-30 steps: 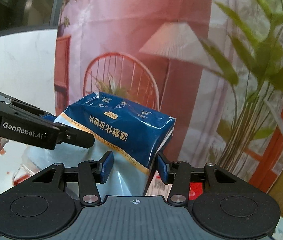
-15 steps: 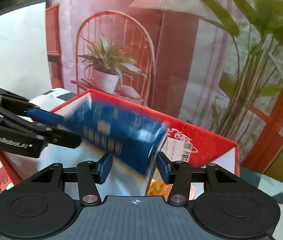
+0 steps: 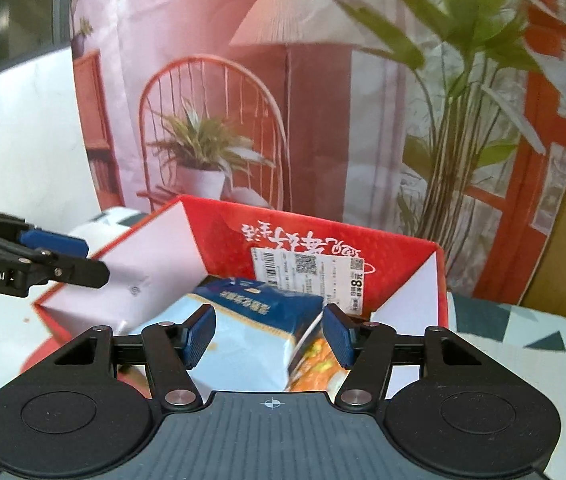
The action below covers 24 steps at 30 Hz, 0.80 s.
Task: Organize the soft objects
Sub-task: 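Open the left gripper to drop the cotton pad bag into the box, then lower the left gripper onto the black eye mask strap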
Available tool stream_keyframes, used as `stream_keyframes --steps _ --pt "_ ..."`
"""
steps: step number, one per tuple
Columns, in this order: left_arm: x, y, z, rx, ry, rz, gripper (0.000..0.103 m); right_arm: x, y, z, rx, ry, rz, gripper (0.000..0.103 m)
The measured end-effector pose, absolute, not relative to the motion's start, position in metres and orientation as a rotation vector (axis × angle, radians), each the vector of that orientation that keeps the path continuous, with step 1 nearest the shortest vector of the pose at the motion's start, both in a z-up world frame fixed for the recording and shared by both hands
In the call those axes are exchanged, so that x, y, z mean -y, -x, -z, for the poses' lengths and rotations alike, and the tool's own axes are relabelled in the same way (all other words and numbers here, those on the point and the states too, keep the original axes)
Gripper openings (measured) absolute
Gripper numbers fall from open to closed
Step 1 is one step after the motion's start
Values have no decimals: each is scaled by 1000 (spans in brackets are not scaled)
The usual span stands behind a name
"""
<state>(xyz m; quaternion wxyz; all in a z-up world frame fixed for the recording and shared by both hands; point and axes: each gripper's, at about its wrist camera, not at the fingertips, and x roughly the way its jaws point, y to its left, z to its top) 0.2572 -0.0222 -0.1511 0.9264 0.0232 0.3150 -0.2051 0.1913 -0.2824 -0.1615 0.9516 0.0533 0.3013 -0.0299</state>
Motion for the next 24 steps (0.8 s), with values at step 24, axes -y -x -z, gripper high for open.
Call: stream_keyframes --steps 24 --pt "-15 -167 206 -755 51 350 53 229 -79 204 -565 -274 116 62"
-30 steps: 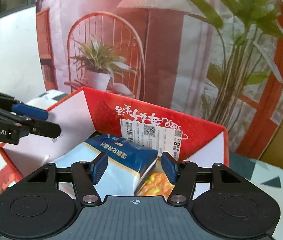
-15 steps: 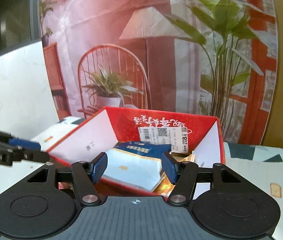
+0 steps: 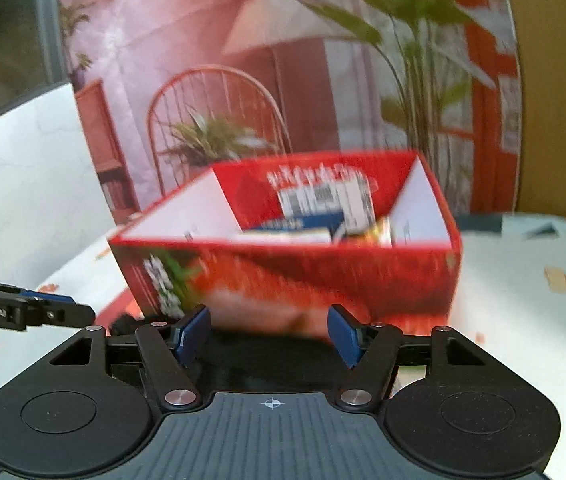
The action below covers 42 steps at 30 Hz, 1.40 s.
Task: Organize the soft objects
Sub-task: 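Lower the left gripper onto the black eye mask strap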
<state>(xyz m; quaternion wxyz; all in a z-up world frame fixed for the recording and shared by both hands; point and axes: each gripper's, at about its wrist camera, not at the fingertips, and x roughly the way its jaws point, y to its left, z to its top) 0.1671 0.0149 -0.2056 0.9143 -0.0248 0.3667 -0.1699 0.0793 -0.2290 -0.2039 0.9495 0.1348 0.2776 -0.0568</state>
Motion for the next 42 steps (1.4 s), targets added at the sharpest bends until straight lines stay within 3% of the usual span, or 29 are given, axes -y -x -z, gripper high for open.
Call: stream_keyframes --steps 16,29,42 --pt "-14 -200 242 -829 74 327 53 243 -90 267 -662 -324 184 62" --pt "-11 -204 255 -847 66 324 52 242 -85 280 -632 -310 172 64" --pt "-9 -202 249 -826 55 325 24 246 -83 281 -626 -334 164 64"
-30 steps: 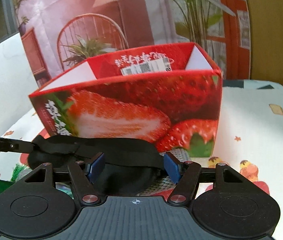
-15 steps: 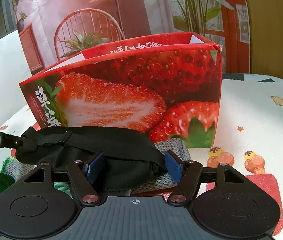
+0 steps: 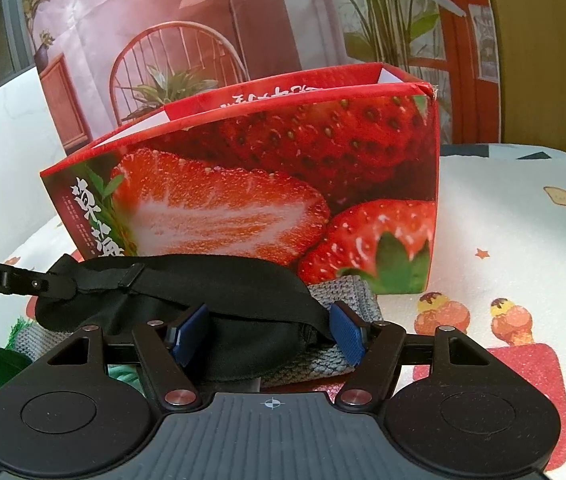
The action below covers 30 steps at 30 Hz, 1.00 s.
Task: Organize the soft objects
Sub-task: 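Lower the left gripper onto the black eye mask strap, then close the left gripper on the eye mask strap and lift it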
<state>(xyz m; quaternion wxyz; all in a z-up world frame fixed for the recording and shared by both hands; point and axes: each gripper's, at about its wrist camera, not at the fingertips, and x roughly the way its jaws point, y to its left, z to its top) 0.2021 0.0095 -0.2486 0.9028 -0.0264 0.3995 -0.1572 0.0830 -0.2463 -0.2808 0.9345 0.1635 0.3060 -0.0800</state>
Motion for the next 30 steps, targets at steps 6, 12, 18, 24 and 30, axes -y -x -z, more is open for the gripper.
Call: stream_keyframes --steps 6,12,18,24,30 --pt "-13 -201 250 -826 64 328 22 249 -84 278 -639 -346 159 64" --pt "-15 -203 255 -842 89 322 22 254 -86 271 -662 -364 160 63" --pt "-18 -204 259 -856 112 323 22 256 -83 270 -672 -370 163 63" --pt "-21 -207 265 -868 136 326 23 257 -83 271 -676 -382 168 60" --pt "-25 -206 269 -869 157 330 23 256 -85 271 -682 -396 170 60"
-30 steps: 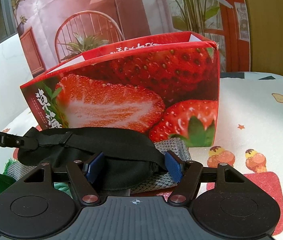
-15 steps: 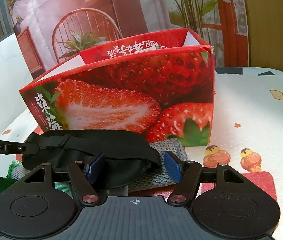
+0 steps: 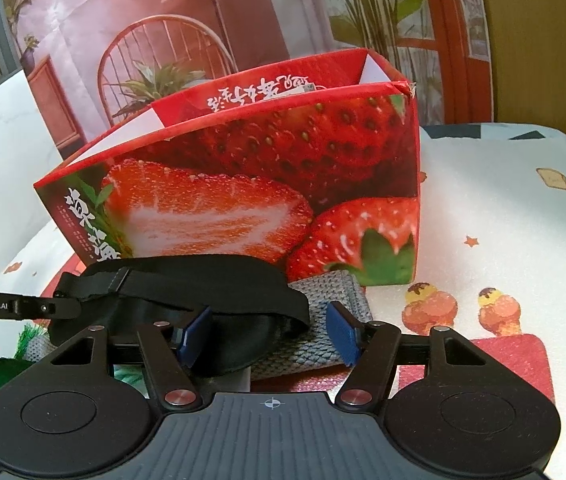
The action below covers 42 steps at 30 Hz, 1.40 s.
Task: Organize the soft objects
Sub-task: 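Close the left gripper on the eye mask strap and lift it, then carry the black eye mask with the left gripper over the red box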
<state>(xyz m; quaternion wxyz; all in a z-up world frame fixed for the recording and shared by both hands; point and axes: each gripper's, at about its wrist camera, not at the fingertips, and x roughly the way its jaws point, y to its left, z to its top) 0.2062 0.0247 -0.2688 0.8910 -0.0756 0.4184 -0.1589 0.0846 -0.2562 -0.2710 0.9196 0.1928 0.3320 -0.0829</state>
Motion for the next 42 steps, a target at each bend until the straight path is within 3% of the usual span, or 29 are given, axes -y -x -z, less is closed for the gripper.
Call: stream_keyframes --steps 6,9,13,15,24,42 --pt "-24 -205 270 -865 160 327 23 252 -89 268 -682 -418 138 56" --pt "-25 -205 269 -864 162 328 23 251 -89 263 -665 -424 138 43" --pt "-25 -202 261 -846 147 335 21 255 -86 252 -627 -415 163 19" --pt "-26 -198 255 -822 136 335 17 257 -83 245 -600 -419 161 13" --pt "-25 -183 229 -735 111 346 9 254 -81 226 -560 -428 105 12" --pt "-35 -166 131 -464 100 353 9 258 -86 139 -377 -336 0 10"
